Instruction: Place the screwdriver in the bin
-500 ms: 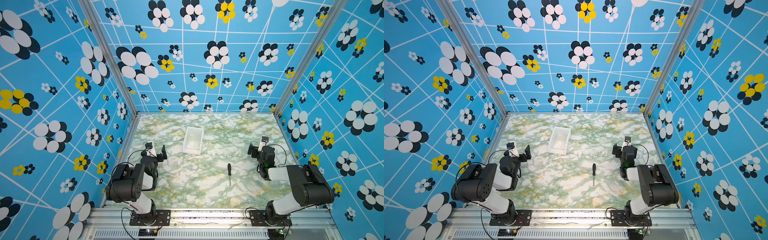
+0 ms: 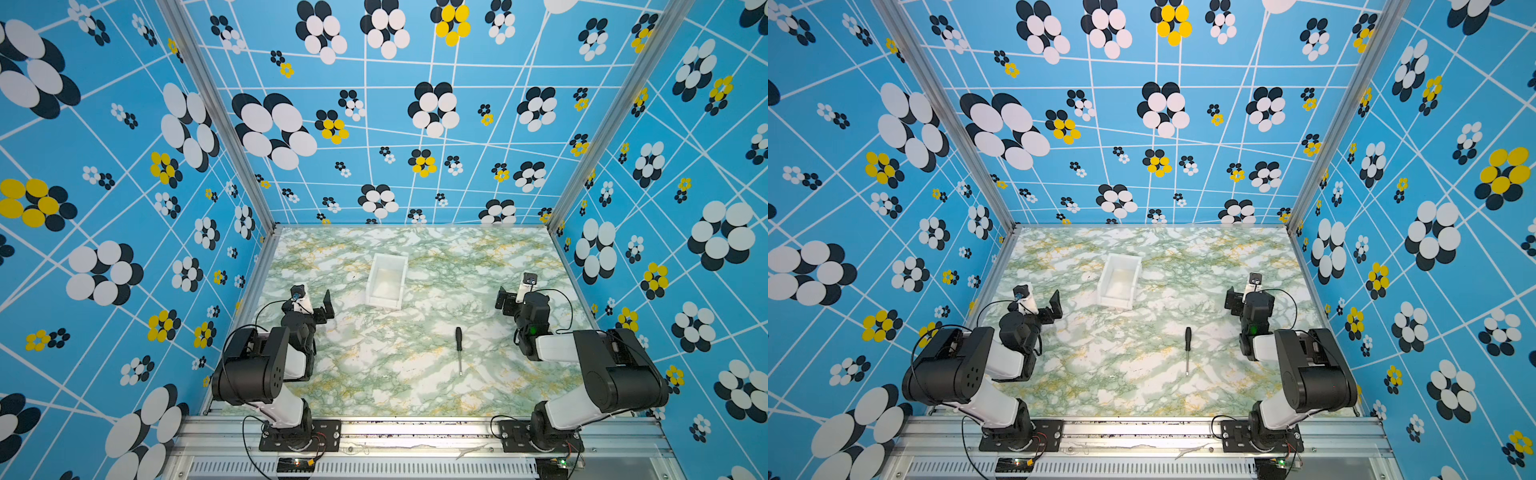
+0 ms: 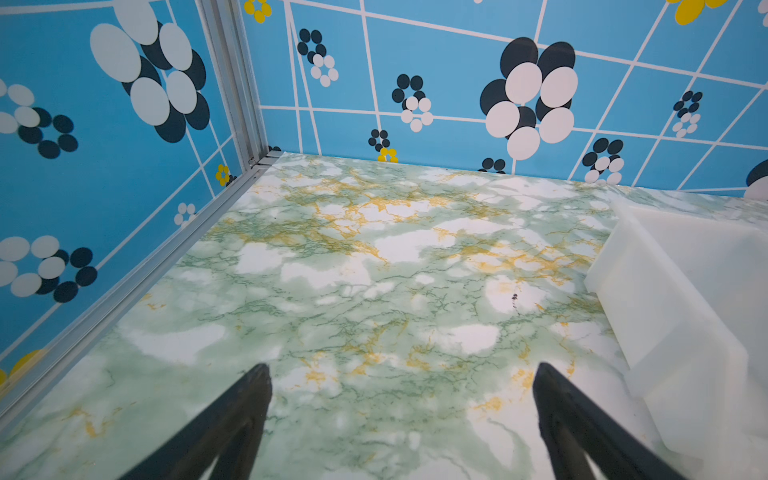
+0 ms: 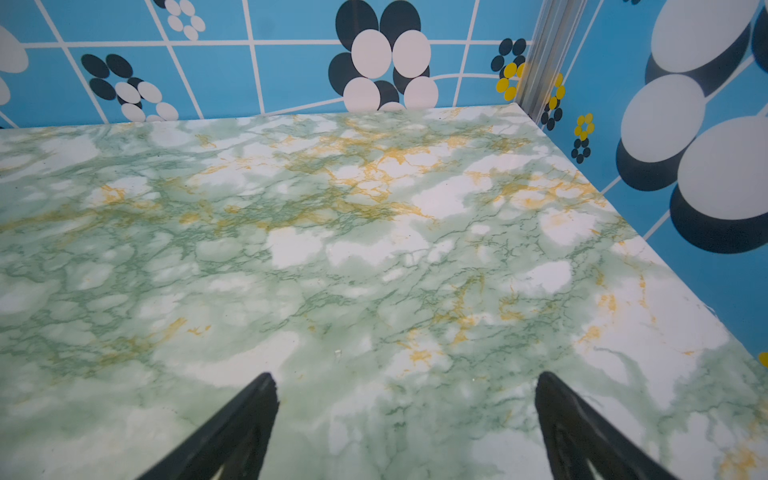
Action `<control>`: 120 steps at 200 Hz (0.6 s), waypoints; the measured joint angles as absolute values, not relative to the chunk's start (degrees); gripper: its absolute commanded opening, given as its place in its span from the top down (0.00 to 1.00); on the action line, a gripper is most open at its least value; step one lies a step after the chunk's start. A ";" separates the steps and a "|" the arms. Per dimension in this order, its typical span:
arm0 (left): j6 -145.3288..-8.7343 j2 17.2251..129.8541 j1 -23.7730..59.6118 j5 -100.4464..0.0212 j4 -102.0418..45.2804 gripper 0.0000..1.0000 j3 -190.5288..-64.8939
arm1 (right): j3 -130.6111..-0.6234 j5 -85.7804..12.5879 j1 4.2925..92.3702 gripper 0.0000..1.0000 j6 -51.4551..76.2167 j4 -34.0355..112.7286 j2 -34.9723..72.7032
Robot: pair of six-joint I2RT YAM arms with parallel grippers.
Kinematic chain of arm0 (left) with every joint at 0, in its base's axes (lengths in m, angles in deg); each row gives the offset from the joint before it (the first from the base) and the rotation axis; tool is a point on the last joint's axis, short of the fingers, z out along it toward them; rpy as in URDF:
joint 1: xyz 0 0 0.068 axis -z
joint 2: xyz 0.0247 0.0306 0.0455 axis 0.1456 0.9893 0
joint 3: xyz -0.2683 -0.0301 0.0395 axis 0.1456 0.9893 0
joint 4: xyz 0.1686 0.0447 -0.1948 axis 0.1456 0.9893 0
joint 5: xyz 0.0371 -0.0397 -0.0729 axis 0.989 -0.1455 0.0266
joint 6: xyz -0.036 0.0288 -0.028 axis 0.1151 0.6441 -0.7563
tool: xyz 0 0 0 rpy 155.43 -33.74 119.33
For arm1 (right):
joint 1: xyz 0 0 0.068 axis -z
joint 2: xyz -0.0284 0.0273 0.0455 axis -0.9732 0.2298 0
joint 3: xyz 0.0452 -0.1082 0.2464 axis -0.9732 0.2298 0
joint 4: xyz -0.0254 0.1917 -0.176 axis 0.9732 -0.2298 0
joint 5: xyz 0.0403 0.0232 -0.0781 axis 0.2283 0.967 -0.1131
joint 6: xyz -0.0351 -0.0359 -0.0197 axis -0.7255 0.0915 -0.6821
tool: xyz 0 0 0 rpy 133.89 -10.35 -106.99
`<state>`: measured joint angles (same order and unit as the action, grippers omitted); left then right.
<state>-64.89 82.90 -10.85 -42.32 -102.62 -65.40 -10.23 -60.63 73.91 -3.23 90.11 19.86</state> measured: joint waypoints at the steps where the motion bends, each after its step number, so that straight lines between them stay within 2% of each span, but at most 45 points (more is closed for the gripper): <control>1: -64.92 82.90 -10.85 -42.32 -102.62 0.01 -65.40 | -10.23 -60.63 73.91 0.01 -3.23 90.11 19.86; 120: -64.94 82.90 -10.17 -39.41 -102.62 0.01 -65.40 | -10.23 -60.63 73.91 0.01 -3.23 90.11 19.86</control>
<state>-64.94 82.90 -10.17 -39.41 -102.62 -65.40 -10.23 -60.63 73.91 -3.23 90.11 19.86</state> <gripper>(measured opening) 0.992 0.991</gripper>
